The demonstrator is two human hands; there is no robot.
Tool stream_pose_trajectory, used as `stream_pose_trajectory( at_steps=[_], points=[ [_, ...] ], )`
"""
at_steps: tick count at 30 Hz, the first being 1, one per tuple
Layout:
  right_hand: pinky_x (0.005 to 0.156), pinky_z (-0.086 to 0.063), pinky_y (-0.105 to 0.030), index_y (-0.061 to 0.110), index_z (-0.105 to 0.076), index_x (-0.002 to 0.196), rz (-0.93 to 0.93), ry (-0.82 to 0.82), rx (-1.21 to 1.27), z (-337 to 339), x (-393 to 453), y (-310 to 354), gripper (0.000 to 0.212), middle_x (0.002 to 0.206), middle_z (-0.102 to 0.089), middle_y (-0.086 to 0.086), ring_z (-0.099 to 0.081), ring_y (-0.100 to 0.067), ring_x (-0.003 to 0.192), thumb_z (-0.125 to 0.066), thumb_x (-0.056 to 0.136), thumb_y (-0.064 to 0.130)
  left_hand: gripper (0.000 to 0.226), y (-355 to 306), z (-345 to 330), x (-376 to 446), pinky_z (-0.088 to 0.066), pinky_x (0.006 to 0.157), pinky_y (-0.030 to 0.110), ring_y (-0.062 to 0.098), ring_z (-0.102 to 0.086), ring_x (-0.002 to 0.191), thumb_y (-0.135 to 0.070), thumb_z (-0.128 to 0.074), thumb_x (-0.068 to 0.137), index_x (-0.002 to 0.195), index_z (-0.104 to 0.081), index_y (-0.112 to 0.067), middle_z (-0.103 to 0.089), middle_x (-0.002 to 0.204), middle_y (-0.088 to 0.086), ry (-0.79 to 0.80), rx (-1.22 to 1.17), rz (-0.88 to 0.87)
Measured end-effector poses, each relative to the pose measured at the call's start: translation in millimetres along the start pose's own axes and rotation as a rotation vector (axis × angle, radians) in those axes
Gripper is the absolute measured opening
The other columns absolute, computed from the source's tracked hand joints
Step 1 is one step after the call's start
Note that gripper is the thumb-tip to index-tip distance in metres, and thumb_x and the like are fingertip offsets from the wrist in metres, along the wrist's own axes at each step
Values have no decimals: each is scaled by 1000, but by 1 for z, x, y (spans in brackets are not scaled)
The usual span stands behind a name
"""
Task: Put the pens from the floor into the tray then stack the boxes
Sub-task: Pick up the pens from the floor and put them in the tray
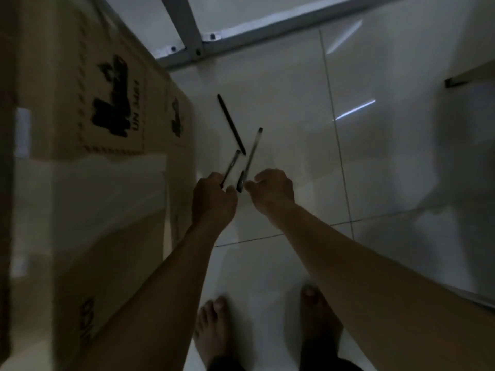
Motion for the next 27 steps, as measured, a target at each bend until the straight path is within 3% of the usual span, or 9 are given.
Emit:
stream_pose_trajectory(
  at_steps=[4, 7, 10, 14, 16, 17, 19, 21, 27],
  points=[
    [57, -40, -23, 6, -64, 96, 56, -129, -97, -7, 26, 11, 34, 96, -67, -10, -65, -25, 87, -58, 89, 39, 29, 0, -17, 29, -48, 86, 42, 39, -52, 109, -19, -50, 93, 116, -53, -2, -53, 122, 23, -23, 237, -77],
    [67, -50, -31, 9, -62, 96, 114, -238, -145, -7, 30, 14, 31, 98, -67, -9, -64, -27, 88, -57, 90, 38, 23, 0, -16, 39, -41, 75, 38, 37, -53, 102, -21, -53, 94, 109, -50, -4, -53, 117, 20, -119, 287, -142],
    [71, -53, -35, 7, -62, 92, 159, -224, -184, -13, 30, 10, 28, 96, -66, -11, -64, -28, 85, -54, 90, 33, 13, 0, -21, 39, -35, 67, 34, 35, -54, 93, -17, -50, 95, 97, -51, -4, -55, 108, 20, -140, 314, -221],
    [60, -50, -27, 6, -65, 81, 114, -153, -148, -11, 23, -9, 23, 79, -66, -6, -63, -22, 73, -59, 86, 27, 11, 12, -35, 33, -35, 60, 29, 24, -51, 77, -12, -46, 95, 84, -47, -9, -58, 97, 18, -38, 112, -118],
    [53, -48, -23, 10, -61, 68, 70, -90, -79, -8, 12, -18, 21, 64, -59, 2, -58, -18, 65, -64, 84, 23, 8, 23, -44, 23, -46, 57, 30, 22, -56, 72, -10, -47, 92, 86, -52, -9, -62, 94, 14, 64, -121, 64],
    [51, -50, -23, 11, -59, 62, 43, -45, -32, -8, 4, -21, 24, 60, -58, 1, -60, -20, 63, -66, 83, 21, 8, 26, -49, 15, -54, 65, 35, 26, -61, 78, -7, -48, 90, 88, -56, -10, -65, 96, 14, 113, -241, 146],
    [61, -59, -38, 5, -64, 64, 2, 11, 76, -6, -12, -26, 23, 68, -67, -11, -68, -29, 68, -67, 82, 18, 15, 21, -52, -5, -57, 82, 48, 33, -66, 90, -3, -50, 88, 84, -58, -15, -66, 97, 16, 171, -408, 230],
    [70, -59, -47, 7, -66, 73, -36, -2, 152, 5, -30, -29, 14, 77, -69, -10, -68, -28, 75, -65, 82, 18, 16, 10, -47, -25, -57, 84, 50, 34, -66, 92, -6, -54, 89, 78, -58, -17, -67, 96, 15, 181, -486, 245],
    [73, -60, -43, 29, -65, 74, -125, -11, 412, 59, -110, -10, 18, 82, -70, -3, -69, -23, 77, -61, 86, 16, 12, -44, 3, -96, -57, 58, 29, 19, -62, 68, -16, -59, 92, 83, -58, -9, -62, 79, 10, 176, -738, 244]
  ],
)
Point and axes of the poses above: each hand's wrist, its own x-axis towards the middle knuckle, its own z-axis out of the back of the hand, y = z × x, the point moved 10 cm from there along x, towards the middle knuckle
